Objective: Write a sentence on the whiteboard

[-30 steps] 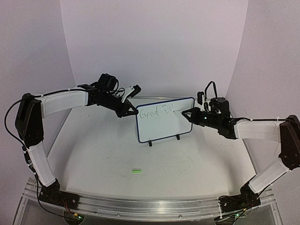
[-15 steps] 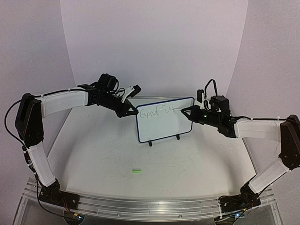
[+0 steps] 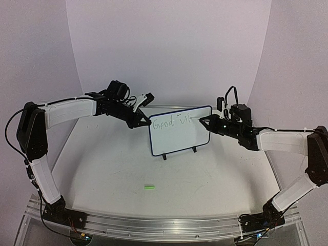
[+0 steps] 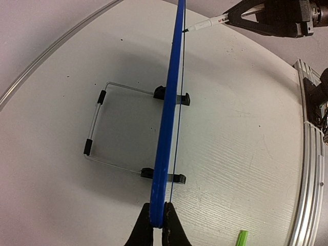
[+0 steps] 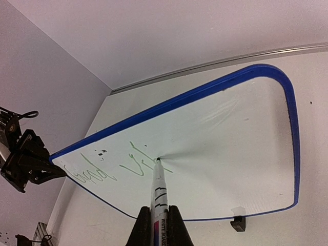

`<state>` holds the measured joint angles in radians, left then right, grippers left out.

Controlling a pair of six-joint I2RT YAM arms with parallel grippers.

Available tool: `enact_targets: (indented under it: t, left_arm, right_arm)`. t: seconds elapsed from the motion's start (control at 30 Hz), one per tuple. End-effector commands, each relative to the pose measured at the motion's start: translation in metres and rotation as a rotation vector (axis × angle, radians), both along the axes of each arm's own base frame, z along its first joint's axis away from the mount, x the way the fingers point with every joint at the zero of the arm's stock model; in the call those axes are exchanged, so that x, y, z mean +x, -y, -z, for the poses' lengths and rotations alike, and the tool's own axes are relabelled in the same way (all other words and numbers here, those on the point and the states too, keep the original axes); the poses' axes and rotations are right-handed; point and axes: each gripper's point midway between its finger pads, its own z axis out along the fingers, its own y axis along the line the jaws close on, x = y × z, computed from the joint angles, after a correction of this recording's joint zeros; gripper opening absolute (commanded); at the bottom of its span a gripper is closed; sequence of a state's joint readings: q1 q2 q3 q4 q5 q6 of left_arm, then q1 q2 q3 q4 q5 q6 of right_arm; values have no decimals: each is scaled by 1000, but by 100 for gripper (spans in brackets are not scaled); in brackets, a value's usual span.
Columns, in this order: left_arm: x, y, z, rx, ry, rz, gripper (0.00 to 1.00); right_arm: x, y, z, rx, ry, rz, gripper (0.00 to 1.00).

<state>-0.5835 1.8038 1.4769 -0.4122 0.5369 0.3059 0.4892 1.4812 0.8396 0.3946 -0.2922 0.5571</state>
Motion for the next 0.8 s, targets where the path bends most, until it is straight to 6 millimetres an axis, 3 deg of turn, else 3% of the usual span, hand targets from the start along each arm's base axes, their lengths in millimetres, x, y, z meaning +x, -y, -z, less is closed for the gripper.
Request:
enact_targets:
  t: [0.0,0.4,0.77]
  left_arm:
    - [8,-15,11,88,40,-49,0]
    - [8,-15,10,87,41,-48,0]
    - [7,-16,9,85,42,-48,0]
  right_arm:
    - [5,11,-17,9,50,64,0]
    - [-1,8,4,-4,-1,33,0]
    - [3,-3,11,-2,-23,-9,0]
